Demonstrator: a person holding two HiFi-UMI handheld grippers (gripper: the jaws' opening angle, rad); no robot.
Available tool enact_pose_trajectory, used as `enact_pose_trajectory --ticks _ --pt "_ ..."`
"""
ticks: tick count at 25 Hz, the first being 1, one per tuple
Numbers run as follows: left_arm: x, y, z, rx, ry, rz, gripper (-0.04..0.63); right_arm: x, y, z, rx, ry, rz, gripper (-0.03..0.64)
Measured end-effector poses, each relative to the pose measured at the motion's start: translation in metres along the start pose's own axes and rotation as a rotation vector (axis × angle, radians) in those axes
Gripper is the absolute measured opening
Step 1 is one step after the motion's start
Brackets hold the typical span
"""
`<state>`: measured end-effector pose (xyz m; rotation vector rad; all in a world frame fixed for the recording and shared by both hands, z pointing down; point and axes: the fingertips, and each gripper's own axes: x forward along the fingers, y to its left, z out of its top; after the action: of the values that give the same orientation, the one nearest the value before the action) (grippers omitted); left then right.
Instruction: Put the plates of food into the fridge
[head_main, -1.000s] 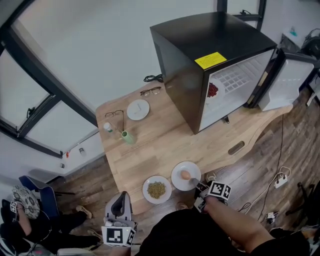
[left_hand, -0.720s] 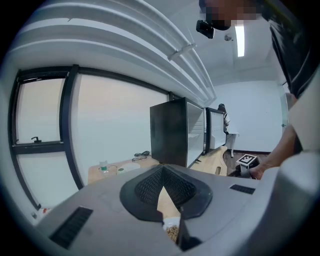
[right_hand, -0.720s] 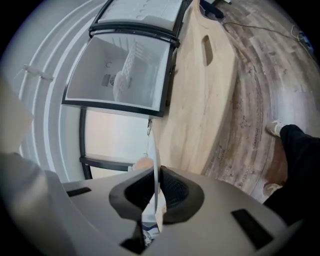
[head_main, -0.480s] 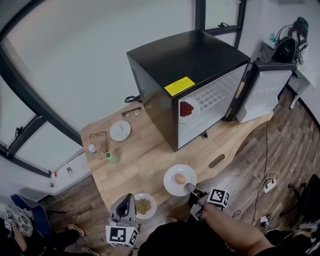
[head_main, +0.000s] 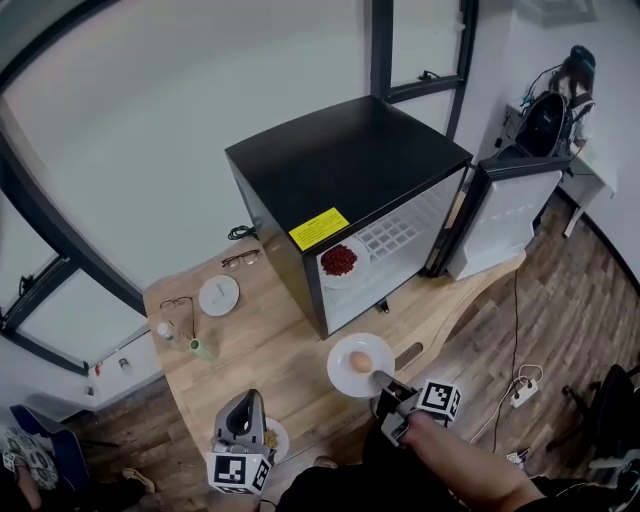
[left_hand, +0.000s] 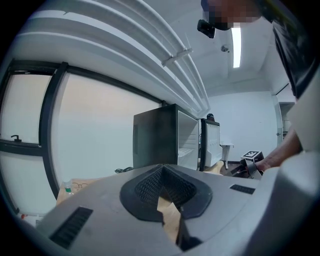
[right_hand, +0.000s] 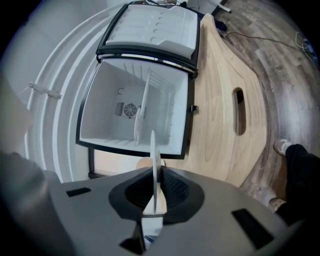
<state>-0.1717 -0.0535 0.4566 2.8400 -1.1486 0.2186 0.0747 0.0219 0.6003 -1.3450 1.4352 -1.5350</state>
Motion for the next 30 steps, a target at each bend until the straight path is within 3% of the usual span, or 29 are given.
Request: enact_pose_trajectory --ticks 10,16,27,30 --pt "0.054 -0.002 0.030 0.008 -0.030 0.044 0.005 0.004 0.019 0.088 -0.028 -0.056 0.025 0.037" --pt "0.089 -0.011 0.049 0.086 -0.027 0.065 0.005 0.013 0.028 0.144 -0.041 -0.087 0.044 0.037" --pt "0.133 -0.014 0.071 -0.012 -0.042 0.157 0.005 0.026 0.054 0.225 -0.078 -0.100 0.037 0.037" --pt "0.140 -0.019 0.069 -0.015 -0.038 0.171 0.005 0.033 0.061 0.240 -0.133 -0.098 0.043 0.038"
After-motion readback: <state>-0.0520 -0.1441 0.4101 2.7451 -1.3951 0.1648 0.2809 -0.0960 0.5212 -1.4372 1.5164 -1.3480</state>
